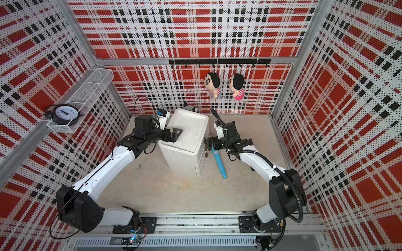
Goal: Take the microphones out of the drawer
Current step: Close the drawer of the storage box, then pick up the microphone at the center of the board.
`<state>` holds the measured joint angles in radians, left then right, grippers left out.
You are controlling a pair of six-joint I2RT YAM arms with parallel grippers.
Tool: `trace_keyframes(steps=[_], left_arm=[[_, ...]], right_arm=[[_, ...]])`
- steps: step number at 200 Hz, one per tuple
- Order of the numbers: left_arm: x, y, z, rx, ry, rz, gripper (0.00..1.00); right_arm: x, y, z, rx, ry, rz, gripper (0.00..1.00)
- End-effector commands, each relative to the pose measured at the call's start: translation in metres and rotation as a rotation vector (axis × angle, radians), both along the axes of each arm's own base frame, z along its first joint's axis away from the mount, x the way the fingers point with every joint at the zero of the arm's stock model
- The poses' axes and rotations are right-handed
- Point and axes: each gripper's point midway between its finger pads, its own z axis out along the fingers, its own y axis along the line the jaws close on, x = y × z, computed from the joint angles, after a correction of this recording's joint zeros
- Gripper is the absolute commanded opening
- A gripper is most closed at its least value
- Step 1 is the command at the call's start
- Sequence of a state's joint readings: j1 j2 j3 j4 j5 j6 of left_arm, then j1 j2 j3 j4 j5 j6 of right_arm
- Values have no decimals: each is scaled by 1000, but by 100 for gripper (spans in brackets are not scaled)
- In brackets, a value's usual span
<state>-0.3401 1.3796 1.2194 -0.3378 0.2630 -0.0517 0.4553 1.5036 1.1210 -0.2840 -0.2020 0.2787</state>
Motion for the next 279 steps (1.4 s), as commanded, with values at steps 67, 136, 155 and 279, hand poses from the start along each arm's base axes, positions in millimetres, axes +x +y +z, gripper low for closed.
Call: trace_keyframes(steps=[67,136,155,279], left_arm=[[-1,-8,6,-22,-18,-44,98],[-1,-8,5,-25,-15,-47,98],[-1,-9,6,-27,-16,-48,98],[-2,-7,10,-30,-26,-45,98]], right_arm=[[-29,-24,-55,-133,100,-45,100],[-47,-43,-96,-218,183,-79,100],[-42,-42,-104,-224,193,-90,100],[-26,-50,-125,-333,241,-138,100]])
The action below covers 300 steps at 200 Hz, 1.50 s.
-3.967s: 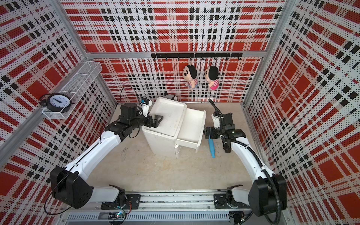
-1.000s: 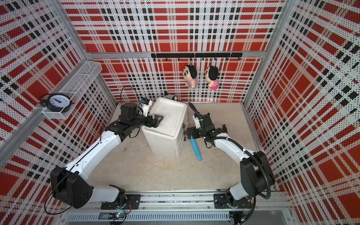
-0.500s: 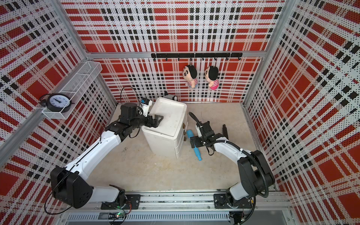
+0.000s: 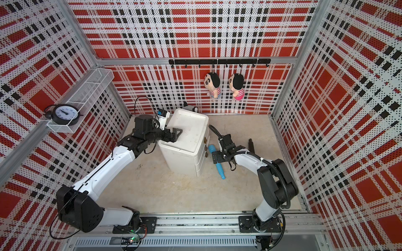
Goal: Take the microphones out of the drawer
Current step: Pick up the microphone at the center of the board.
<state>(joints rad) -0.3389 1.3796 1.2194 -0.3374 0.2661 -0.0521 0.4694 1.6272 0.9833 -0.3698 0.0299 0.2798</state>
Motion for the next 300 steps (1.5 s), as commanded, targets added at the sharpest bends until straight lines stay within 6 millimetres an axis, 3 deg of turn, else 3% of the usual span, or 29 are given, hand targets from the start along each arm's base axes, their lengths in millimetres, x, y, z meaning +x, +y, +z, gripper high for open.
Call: trace_keyframes(steps=[1,75,128,157,216,247,300], left_arm=[[-2,-7,9,-29,-25,-44,98],[-1,-7,8,-28,-22,-44,98],[-2,-6,7,-26,-21,-40,98],[-2,-7,6,-24,-19,-41,98],[-3,-6,5,-24,-18,-39,98],[-2,-6,5,-22,-19,-37,98],[-2,-6,4,-21,-16,-37,98]], right_arm=[[0,1,-4,-22,13,9,100],[-4,16,-18,-50,21,48,90],[-5,16,-36,-52,44,43,68],[-7,17,-43,-50,54,44,66],[-7,13,-45,-70,55,42,45],[-9,11,-46,-79,53,42,38],[-9,-4,-34,-108,22,30,17]])
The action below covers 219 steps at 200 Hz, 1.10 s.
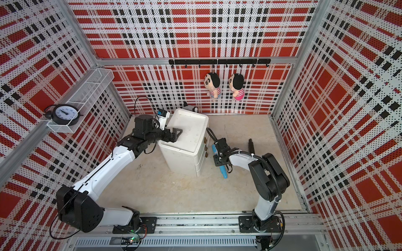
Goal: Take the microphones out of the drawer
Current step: Pick up the microphone at the center of the board, then place the microphone at the center of the board.
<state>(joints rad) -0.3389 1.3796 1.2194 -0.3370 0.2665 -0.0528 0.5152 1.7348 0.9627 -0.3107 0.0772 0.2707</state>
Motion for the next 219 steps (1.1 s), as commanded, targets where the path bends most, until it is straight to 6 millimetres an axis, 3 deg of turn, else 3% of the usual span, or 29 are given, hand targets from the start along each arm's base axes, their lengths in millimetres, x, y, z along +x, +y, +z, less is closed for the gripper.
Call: trace_keyframes(steps=[1,46,120,150,219], left_arm=[[-2,-5,4,-21,-17,-36,98],[-2,-5,4,-21,-17,-37,98],[-1,-6,6,-26,-19,-39,98],[-1,-5,8,-30,-22,-41,98],[-2,0,9,-34,-27,-33,98]], right_arm=[[-3,-13,7,-34,-19,1,16],[1,-42,30,-11,-69,-40,10],[2,-139,69,2,-177,-236,6],[7,-165,84,57,-224,-304,6],[15,-218,73,-50,-244,-438,2]])
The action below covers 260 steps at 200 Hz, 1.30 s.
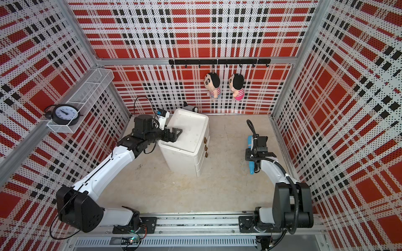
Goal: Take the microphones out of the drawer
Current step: Place the microphone at the center of the board.
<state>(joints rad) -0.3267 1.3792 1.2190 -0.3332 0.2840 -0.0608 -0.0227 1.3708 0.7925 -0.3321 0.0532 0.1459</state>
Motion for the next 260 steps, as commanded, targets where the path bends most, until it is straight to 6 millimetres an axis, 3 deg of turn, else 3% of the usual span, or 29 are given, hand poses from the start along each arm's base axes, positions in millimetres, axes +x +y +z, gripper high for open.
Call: trace_keyframes(steps=[1,47,68,124,189,213,236,260], left_arm=[[-3,-3,8,-19,-31,-33,98],[-2,-2,9,-22,-31,-33,98],[-2,-2,9,-24,-31,-33,98],[-3,0,9,-22,-33,-27,98],[-2,2,7,-17,-32,-19,98],[-2,3,6,-17,-31,-18,98],[-1,3,5,-17,-27,-18,98],[-1,4,5,-15,-28,-13,98]], right_arm=[[9,-18,8,-58,-63,-22,2],[6,-35,26,-160,-163,-22,7],[5,-43,24,-133,-158,-31,10],[12,-70,-4,6,-65,-40,10],[22,-79,-43,21,44,-30,11],[23,-79,-50,33,64,-32,22],[22,-80,-54,38,81,-35,38],[22,-82,-57,33,91,-46,44]])
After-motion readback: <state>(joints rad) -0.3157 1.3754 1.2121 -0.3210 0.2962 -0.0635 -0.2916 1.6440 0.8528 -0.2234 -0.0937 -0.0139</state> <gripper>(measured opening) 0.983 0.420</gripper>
